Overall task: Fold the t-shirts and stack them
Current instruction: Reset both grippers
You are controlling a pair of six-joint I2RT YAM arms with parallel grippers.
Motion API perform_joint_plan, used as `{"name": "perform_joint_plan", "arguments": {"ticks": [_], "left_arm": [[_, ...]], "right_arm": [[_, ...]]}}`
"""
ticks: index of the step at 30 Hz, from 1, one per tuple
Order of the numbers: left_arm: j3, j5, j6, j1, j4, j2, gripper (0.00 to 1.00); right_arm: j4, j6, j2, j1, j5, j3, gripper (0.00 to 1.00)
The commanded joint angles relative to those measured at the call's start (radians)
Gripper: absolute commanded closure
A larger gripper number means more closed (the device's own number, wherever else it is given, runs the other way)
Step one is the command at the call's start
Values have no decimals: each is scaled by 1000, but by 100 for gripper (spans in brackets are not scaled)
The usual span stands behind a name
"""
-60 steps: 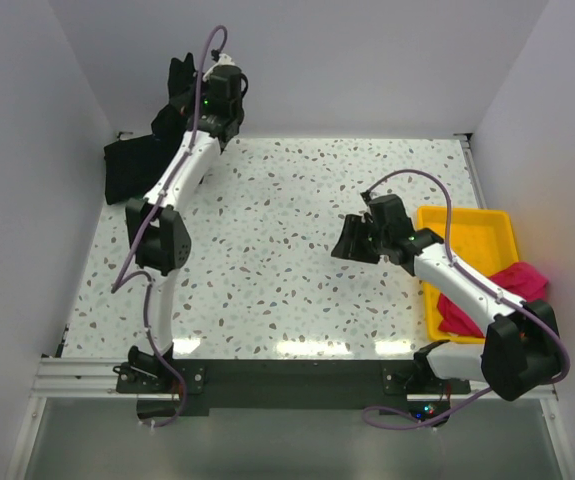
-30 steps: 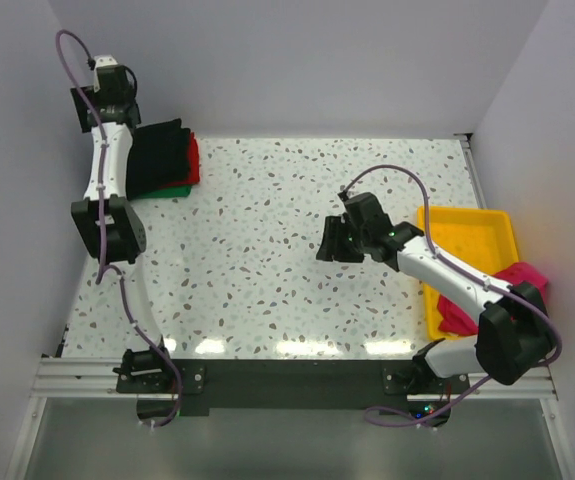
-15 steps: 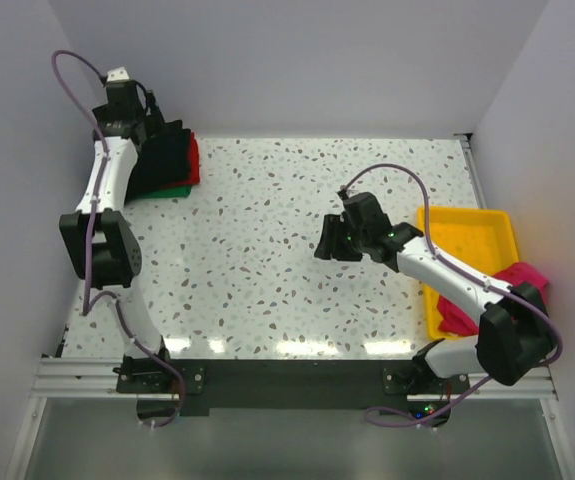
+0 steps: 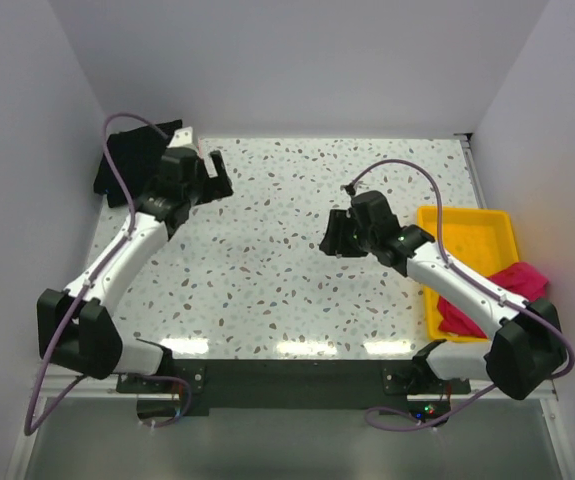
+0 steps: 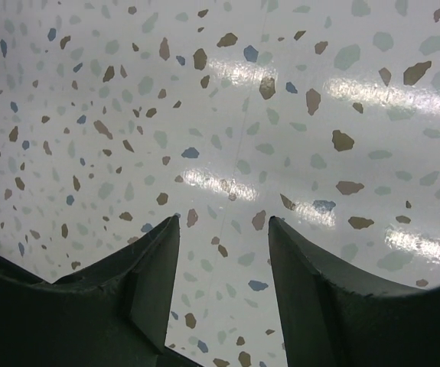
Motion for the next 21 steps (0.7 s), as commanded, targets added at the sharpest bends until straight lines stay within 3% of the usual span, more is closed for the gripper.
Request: {"name": "perform_joint_plan", "arguments": {"ticks": [1, 4, 10, 21], "left_arm": [[-127, -45, -46, -124, 78, -101, 0], [-248, -48, -78, -195, 109, -151, 0], [-329, -74, -87, -352, 117, -212, 0], [-307, -3, -81, -353, 140, -260, 0]], "right_arm": [[-9, -23, -49, 4, 64, 36, 46], [-12, -17, -64, 3, 104, 26, 46], [3, 23, -113, 4, 206, -25, 47], [-31, 43, -173, 4, 285, -36, 48]]}}
